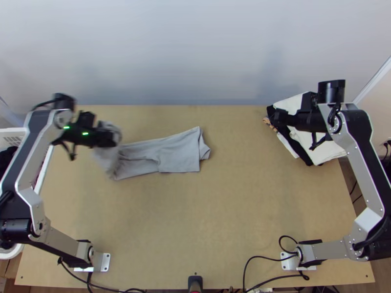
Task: Fold the t-shirt
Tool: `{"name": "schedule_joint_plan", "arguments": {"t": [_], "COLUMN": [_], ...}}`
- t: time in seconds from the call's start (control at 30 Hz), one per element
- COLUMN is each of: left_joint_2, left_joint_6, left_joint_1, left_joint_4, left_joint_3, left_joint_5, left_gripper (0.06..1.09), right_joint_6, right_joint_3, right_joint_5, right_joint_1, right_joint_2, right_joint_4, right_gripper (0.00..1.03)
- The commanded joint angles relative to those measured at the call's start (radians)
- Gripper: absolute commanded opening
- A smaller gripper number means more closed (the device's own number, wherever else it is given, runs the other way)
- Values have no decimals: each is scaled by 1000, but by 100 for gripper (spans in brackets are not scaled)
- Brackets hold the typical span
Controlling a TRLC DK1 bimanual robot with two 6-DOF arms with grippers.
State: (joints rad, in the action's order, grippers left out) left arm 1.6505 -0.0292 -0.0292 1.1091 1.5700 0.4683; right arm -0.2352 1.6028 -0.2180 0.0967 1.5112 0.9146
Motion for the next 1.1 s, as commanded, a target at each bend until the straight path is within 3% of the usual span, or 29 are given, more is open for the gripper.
{"name": "schedule_joint_plan", "arguments": {"t": [0.0,0.8,1.0,1.03,1.07], "left_joint_2": [49,471,578,604,634], "left_joint_6": [112,270,296,310,324], "left_joint_1": [104,396,476,486,497], "left_joint_4": [-31,-18,-12,-12,-12], "left_joint_3": [71,501,604,642,691], "left_joint_5": [3,-88,-161,-166,-165], "left_gripper": [10,10,10,17,50], "right_joint_6": [-13,-32,-30,-30,-30], "right_joint_3": [-40,-149,-187,-202,-222], "right_joint_5": [-4,-4,-4,-4,-4], "right_joint_1": [9,8,28,32,40], "right_joint_2": [-40,-117,-106,-101,-97], "right_joint_4": [-10,-37,-69,-82,-99], "right_gripper": [99,99,99,99,99]}}
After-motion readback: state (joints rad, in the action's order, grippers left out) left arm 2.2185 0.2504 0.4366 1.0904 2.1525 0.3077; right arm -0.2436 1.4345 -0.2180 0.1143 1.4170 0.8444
